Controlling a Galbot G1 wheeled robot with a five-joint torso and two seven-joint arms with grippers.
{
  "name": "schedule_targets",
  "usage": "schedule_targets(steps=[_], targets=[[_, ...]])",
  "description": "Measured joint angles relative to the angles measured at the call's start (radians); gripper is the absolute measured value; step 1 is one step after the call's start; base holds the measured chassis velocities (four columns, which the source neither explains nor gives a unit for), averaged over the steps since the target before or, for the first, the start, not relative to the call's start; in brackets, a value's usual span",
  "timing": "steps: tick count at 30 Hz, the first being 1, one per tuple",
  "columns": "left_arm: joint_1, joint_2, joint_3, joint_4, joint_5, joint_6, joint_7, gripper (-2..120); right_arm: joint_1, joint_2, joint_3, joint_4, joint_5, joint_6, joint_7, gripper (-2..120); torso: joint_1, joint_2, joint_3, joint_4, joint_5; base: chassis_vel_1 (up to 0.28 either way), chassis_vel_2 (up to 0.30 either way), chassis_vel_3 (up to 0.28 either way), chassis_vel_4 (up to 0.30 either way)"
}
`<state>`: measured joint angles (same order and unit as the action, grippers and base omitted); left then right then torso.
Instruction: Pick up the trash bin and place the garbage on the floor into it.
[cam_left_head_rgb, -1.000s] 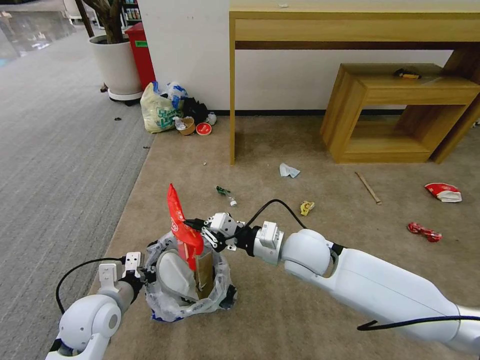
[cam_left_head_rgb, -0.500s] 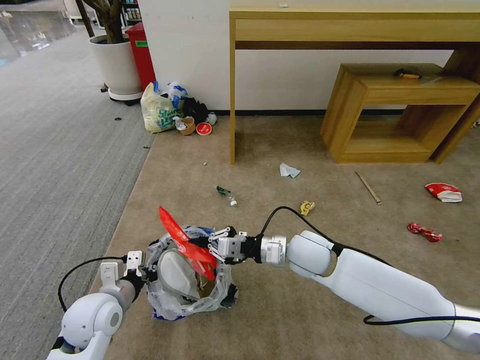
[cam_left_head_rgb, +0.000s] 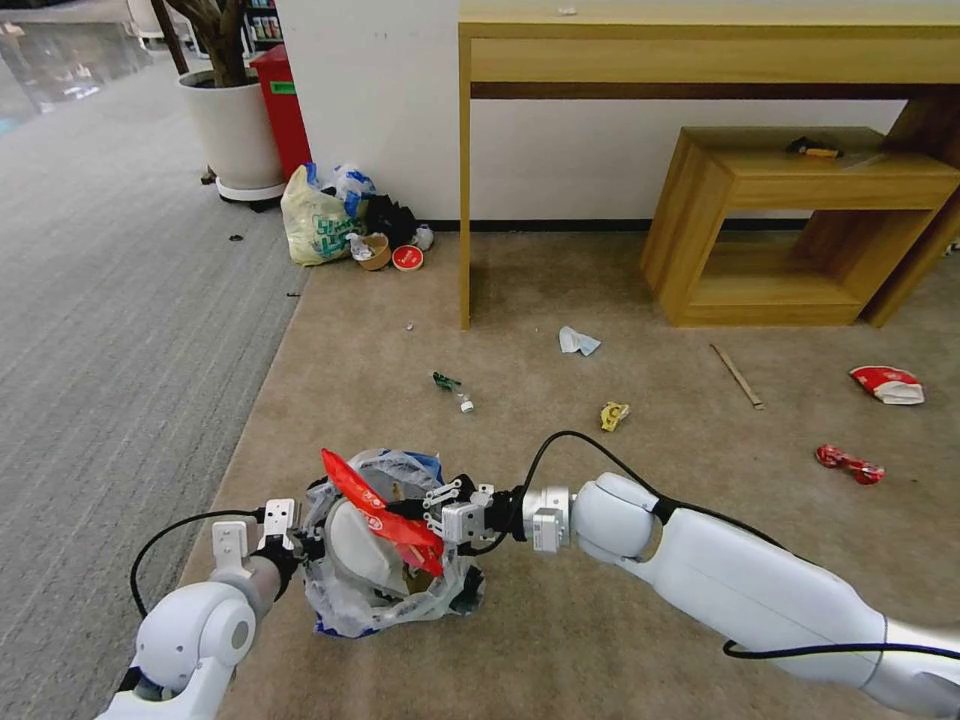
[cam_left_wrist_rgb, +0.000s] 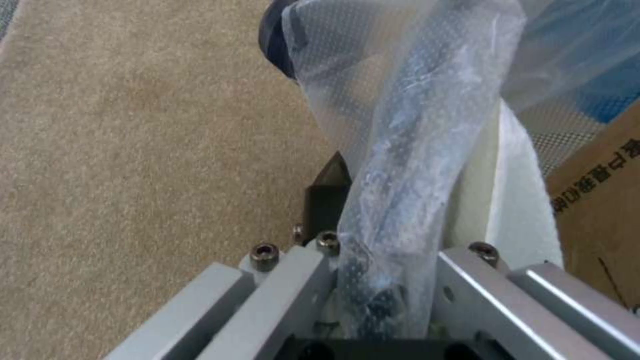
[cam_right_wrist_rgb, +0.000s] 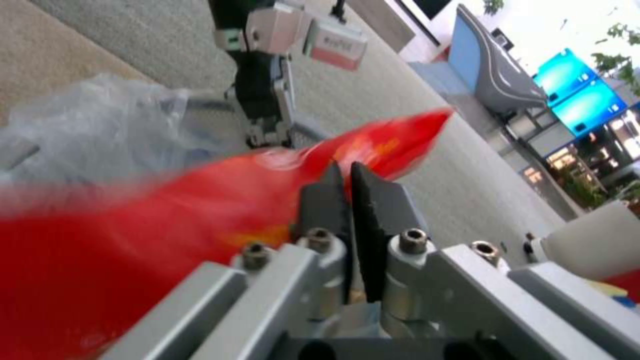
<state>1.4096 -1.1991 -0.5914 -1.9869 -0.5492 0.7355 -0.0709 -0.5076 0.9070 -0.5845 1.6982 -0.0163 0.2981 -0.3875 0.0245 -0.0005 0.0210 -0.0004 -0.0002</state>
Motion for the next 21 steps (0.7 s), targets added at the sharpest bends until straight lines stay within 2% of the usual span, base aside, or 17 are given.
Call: schedule_targets(steps=[1, 3, 4, 7, 8, 11, 12, 14, 16, 18, 20, 21], targets=[[0.0, 0.0, 0.0, 0.0, 0.0, 0.0, 0.0, 0, 0.0, 0.0, 0.0, 0.0, 0.0, 0.0, 0.0, 9, 0.0, 0.0, 0.0, 0.0, 0.0, 0.0, 0.0, 0.0, 0.0], [-0.002, 0.001, 0.0, 0.0, -0.001, 0.0, -0.001, 0, -0.01, 0.005, -0.001, -0.022, -0.003, 0.002, 0.012, 18, 0.0, 0.0, 0.0, 0.0, 0.0, 0.0, 0.0, 0.0, 0.0], [-0.002, 0.001, 0.0, 0.0, -0.001, 0.0, -0.001, 0, -0.01, 0.005, -0.001, -0.022, -0.003, 0.002, 0.012, 18, 0.0, 0.0, 0.0, 0.0, 0.0, 0.0, 0.0, 0.0, 0.0], [-0.002, 0.002, 0.0, 0.0, -0.003, 0.0, -0.002, 0, -0.019, 0.006, 0.007, -0.031, -0.003, 0.003, 0.023, 34, 0.0, 0.0, 0.0, 0.0, 0.0, 0.0, 0.0, 0.0, 0.0], [-0.002, 0.002, 0.0, 0.0, -0.003, 0.0, -0.002, 0, -0.019, 0.006, 0.007, -0.031, -0.003, 0.003, 0.023, 34, 0.0, 0.0, 0.0, 0.0, 0.0, 0.0, 0.0, 0.0, 0.0], [0.0, 0.005, -0.004, -0.001, -0.004, 0.0, -0.001, 0, -0.024, 0.0, 0.022, -0.019, 0.007, 0.001, 0.044, 46, 0.0, 0.0, 0.0, -0.0001, -0.0001, 0.0, 0.0, 0.0, 0.0], [0.0, 0.005, -0.004, -0.001, -0.004, 0.0, -0.001, 0, -0.024, 0.0, 0.022, -0.019, 0.007, 0.001, 0.044, 46, 0.0, 0.0, 0.0, -0.0001, -0.0001, 0.0, 0.0, 0.0, 0.0], [0.001, 0.006, -0.01, -0.001, -0.005, 0.0, -0.001, 0, -0.032, -0.007, 0.049, 0.006, 0.031, -0.017, 0.074, 60, 0.0, 0.0, 0.0, 0.0001, -0.0001, 0.0, 0.0, 0.0, 0.0], [0.002, 0.006, -0.011, -0.001, -0.005, 0.0, -0.001, 0, -0.034, -0.008, 0.056, 0.012, 0.038, -0.023, 0.081, 61, 0.0, 0.0, 0.0, 0.0001, -0.0001, 0.0, 0.0, 0.0, 0.0], [0.005, 0.003, -0.023, -0.002, -0.006, 0.0, -0.001, 0, -0.065, -0.023, 0.121, 0.071, 0.133, -0.104, 0.144, 73, 0.0, 0.0, 0.0, 0.0001, 0.0, 0.0, 0.0, 0.0, 0.0], [0.006, 0.001, -0.025, -0.002, -0.006, 0.0, 0.0, 0, -0.075, -0.027, 0.136, 0.081, 0.158, -0.125, 0.159, 75, 0.0, 0.0, 0.0, 0.0002, 0.0001, 0.0, 0.0, 0.0, 0.0], [0.01, -0.002, -0.033, -0.003, -0.006, 0.0, 0.001, 0, -0.108, -0.033, 0.183, 0.103, 0.235, -0.18, 0.208, 83, 0.0, 0.0, 0.0, 0.0, 0.0001, 0.0, 0.0, 0.0, 0.0]])
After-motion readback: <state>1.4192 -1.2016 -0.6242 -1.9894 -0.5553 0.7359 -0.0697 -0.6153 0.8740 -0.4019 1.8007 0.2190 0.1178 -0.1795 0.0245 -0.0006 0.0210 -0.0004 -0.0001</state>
